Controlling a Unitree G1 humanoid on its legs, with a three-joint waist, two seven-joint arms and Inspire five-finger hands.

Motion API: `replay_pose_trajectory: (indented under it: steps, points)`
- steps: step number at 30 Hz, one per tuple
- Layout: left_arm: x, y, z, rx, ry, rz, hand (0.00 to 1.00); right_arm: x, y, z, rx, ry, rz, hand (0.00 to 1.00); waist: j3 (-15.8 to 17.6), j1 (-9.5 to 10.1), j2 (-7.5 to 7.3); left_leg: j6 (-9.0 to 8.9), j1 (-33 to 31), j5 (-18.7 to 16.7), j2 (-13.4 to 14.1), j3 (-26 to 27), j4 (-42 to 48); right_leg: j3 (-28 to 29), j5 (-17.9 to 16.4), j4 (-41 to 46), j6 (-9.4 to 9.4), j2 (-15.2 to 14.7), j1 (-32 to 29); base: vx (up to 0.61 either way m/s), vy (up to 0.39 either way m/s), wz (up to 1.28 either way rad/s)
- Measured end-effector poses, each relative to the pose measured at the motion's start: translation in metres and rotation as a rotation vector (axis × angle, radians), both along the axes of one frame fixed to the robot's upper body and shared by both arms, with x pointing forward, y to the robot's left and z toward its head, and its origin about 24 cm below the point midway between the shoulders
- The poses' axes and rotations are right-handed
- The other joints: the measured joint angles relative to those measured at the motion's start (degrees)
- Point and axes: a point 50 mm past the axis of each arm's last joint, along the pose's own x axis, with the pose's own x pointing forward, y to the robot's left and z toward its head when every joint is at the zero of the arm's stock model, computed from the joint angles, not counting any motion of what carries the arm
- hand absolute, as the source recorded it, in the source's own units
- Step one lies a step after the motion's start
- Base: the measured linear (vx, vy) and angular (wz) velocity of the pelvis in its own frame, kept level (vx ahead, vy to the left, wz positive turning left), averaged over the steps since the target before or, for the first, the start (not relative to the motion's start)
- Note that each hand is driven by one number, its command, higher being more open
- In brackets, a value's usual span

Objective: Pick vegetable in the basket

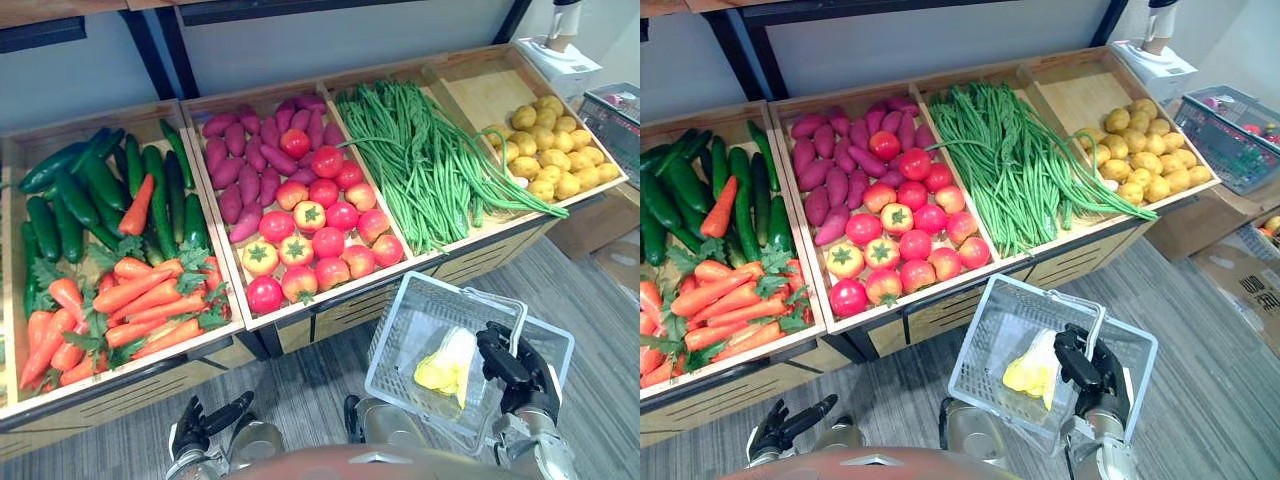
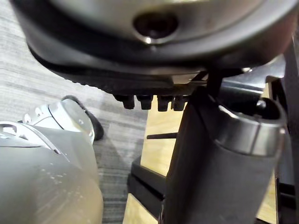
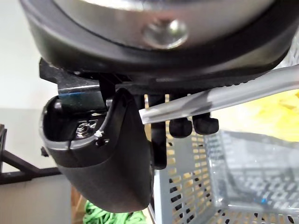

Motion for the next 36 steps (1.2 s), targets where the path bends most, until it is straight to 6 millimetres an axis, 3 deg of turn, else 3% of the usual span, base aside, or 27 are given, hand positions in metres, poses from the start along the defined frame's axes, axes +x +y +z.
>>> replay_pose_trajectory:
  steps: [1, 2, 3, 5, 6, 7, 10, 14, 18, 23, 27, 30, 32, 34, 36]
  points:
    - [0.0, 0.001, 0.0, 0.005, -0.002, 0.001, 1.0, -0.004, -0.002, -0.004, 0.011, 0.016, -0.023, 0.0, -0.3, -0.94, -0.38, 0.82, -0.4, 2.1, -0.1, 3.3, -0.8, -2.1, 0.1, -1.3, -0.16, -1.3, 1.2, 0.0, -0.003, 1.48]
    - [0.003, 0.002, 0.001, 0.011, -0.008, -0.001, 1.0, -0.013, -0.005, -0.012, 0.031, 0.047, -0.082, 0.0, -0.9, -1.98, -1.34, 4.16, -0.5, 5.5, 0.2, 12.8, -3.4, -6.7, 1.0, -3.7, -0.94, -3.9, 3.3, -0.01, -0.01, 1.54]
    - [0.005, 0.001, 0.001, 0.012, -0.01, -0.004, 1.0, -0.017, -0.006, -0.015, 0.037, 0.058, -0.105, 0.0, -1.0, -2.7, -1.53, 5.66, -0.4, 6.2, 0.3, 18.4, -4.0, -8.7, 1.4, -4.7, -1.19, -4.7, 4.3, -0.04, -0.016, 1.62]
    - [0.013, 0.0, 0.002, 0.013, -0.019, -0.028, 1.0, -0.032, -0.01, -0.024, 0.057, 0.1, -0.182, 0.0, -1.2, -3.42, -2.34, 7.67, -0.3, 4.7, 3.8, 38.1, -1.2, -13.9, 1.6, -6.3, -0.97, -6.8, 7.0, -0.06, -0.002, 1.22]
    - [0.013, -0.001, 0.002, 0.012, -0.016, -0.031, 1.0, -0.034, -0.011, -0.025, 0.058, 0.106, -0.186, 0.0, -1.3, -3.43, -2.34, 7.57, -0.1, 4.8, 4.2, 39.5, -1.3, -14.1, 1.6, -6.3, -0.92, -6.9, 7.0, -0.08, 0.06, 0.76]
    - [0.01, -0.001, 0.001, 0.009, -0.003, -0.038, 1.0, -0.041, -0.012, -0.026, 0.053, 0.126, -0.192, 0.0, -2.1, -3.14, -1.93, 3.67, 1.5, 8.6, 3.8, 41.1, -4.8, -14.0, 1.9, -6.5, 0.36, -7.0, 7.7, -0.05, 0.071, 0.26]
    - [0.004, 0.007, 0.001, 0.029, 0.014, -0.035, 1.0, -0.043, -0.006, -0.032, 0.074, 0.149, -0.176, 0.0, -3.1, -3.47, -1.35, 3.39, 2.7, 10.2, 1.7, 40.4, -9.8, -11.6, 3.3, -10.2, 2.53, -6.8, 9.1, -0.02, 0.131, 0.19]
    - [-0.006, 0.013, 0.001, 0.035, 0.026, 0.019, 1.0, -0.049, -0.002, -0.041, 0.099, 0.188, -0.181, 0.0, -4.4, -3.71, -0.23, 3.42, 4.5, 12.2, -1.1, 40.3, -15.6, -8.7, 4.1, -13.7, 3.64, -6.9, 10.0, 0.0, 0.127, 0.11]
    - [-0.018, 0.027, 0.003, 0.05, 0.029, 0.175, 1.0, -0.051, 0.006, -0.049, 0.126, 0.225, -0.161, 0.0, -4.9, -3.51, 0.58, 3.42, 5.8, 12.3, -2.4, 40.2, -17.2, -7.1, 4.1, -15.3, 3.68, -7.0, 11.1, 0.04, 0.085, 0.03]
    - [-0.011, 0.05, 0.015, 0.097, -0.06, 0.386, 1.0, -0.05, 0.012, -0.053, 0.145, 0.232, -0.159, 0.0, -5.1, -2.55, 0.88, 3.5, 5.6, 12.3, -2.8, 38.7, -17.2, -7.0, 5.7, -16.3, 3.42, -7.0, 11.8, 0.08, 0.0, 0.14]
    - [0.001, 0.079, 0.041, 0.197, -0.206, 0.545, 1.0, -0.051, 0.005, -0.052, 0.131, 0.231, -0.186, 0.0, -5.1, -2.38, 0.87, 3.87, 5.6, 12.8, -2.6, 38.4, -17.1, -7.0, 6.5, -17.1, 3.45, -6.8, 12.2, 0.1, -0.007, -0.01]
    - [0.019, 0.104, 0.078, 0.314, -0.397, 0.663, 1.0, -0.053, 0.003, -0.051, 0.12, 0.236, -0.19, 0.0, -5.0, -2.35, 0.49, 3.9, 5.9, 12.9, -2.5, 38.6, -16.9, -6.7, 7.3, -18.3, 3.24, -6.5, 13.0, 0.07, -0.004, -0.06]
    - [0.031, 0.122, 0.119, 0.439, -0.582, 0.743, 1.0, -0.052, 0.004, -0.052, 0.122, 0.232, -0.188, 0.0, -4.8, -2.37, 0.04, 3.96, 5.9, 12.8, -2.8, 38.6, -16.9, -6.6, 7.4, -18.6, 3.27, -6.2, 13.2, 0.01, 0.002, -0.02]
    - [0.034, 0.131, 0.151, 0.544, -0.716, 0.801, 1.0, -0.052, 0.004, -0.052, 0.122, 0.233, -0.186, 0.0, -4.7, -2.43, 0.12, 4.04, 6.4, 12.5, -2.7, 38.6, -17.1, -6.6, 7.5, -19.0, 3.27, -6.2, 14.0, 0.0, 0.0, 0.0]
    - [0.029, 0.135, 0.167, 0.63, -0.759, 0.839, 1.0, -0.053, 0.004, -0.052, 0.12, 0.236, -0.186, 0.0, -4.6, -2.42, 0.29, 3.76, 6.7, 11.9, -2.7, 38.6, -17.1, -6.6, 7.5, -19.3, 3.27, -6.2, 14.2, 0.0, 0.0, 0.0]
